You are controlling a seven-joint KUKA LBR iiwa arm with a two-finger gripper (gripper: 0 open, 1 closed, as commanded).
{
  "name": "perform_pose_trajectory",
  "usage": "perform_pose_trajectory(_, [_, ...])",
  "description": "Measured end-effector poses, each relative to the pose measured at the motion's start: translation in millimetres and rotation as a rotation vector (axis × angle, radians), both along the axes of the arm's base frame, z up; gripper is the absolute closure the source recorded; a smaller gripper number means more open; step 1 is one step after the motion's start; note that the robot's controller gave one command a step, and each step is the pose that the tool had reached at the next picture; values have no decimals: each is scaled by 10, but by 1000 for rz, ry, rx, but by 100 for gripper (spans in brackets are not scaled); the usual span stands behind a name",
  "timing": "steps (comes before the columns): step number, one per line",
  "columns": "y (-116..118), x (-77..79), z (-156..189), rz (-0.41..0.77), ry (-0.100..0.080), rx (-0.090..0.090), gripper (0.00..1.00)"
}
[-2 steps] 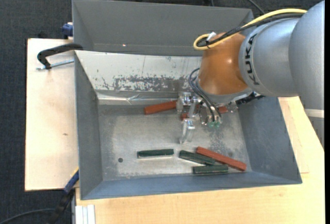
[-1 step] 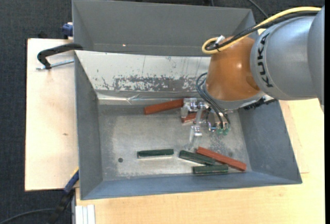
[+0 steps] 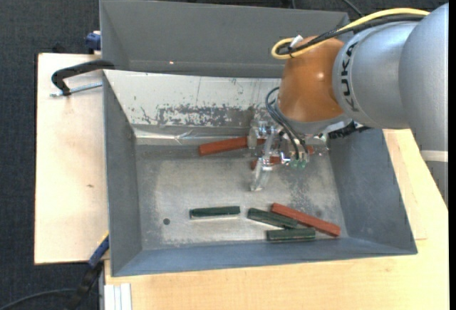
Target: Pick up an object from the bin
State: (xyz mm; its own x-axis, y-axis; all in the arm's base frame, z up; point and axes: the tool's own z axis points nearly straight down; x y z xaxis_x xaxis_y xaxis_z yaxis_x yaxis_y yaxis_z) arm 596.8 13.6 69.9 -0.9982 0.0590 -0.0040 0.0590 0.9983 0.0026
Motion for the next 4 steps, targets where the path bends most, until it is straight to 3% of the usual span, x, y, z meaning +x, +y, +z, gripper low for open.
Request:
perform_pose_trajectory(1, [1, 16, 47, -1, -8, 0, 100])
perform_pose_trajectory(2, [-1003, -283, 815, -48, -7, -7, 100])
perform_pose_trajectory(3, [-413, -534, 391, -27, 7, 2, 100])
perform_pose_trajectory(4, [-447, -517, 413, -31, 1, -1, 0])
